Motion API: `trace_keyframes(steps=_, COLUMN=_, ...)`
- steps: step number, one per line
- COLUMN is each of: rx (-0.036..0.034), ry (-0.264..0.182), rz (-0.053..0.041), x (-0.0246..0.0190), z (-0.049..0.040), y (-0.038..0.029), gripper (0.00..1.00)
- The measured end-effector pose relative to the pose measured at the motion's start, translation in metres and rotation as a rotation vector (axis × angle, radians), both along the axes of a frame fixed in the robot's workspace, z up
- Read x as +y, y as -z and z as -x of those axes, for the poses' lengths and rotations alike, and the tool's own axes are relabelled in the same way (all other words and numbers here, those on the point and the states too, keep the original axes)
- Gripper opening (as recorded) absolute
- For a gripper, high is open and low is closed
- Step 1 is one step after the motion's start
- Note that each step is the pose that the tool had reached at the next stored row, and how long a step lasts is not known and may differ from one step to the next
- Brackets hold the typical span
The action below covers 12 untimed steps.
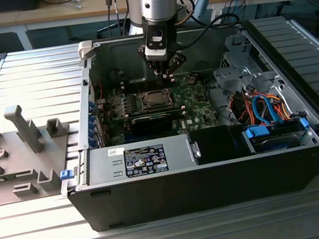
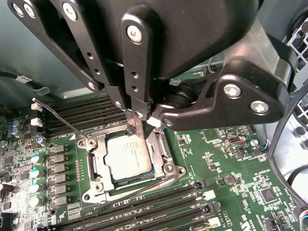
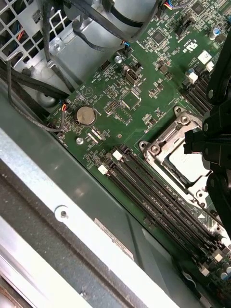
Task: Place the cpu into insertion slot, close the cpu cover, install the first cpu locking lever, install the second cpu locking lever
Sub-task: 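Install the first cpu locking lever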
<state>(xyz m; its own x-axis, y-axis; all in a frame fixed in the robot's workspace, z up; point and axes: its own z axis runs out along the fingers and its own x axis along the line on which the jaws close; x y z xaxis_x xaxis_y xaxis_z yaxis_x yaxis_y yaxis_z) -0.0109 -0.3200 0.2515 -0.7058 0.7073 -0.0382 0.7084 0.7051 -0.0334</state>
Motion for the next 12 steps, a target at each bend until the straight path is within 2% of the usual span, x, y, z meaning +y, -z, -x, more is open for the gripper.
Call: trace_keyframes(steps=12, rx=0.0, ry=-0.02, rz=0.0, x=0.0, z=0.0, y=0.0, gripper=0.11)
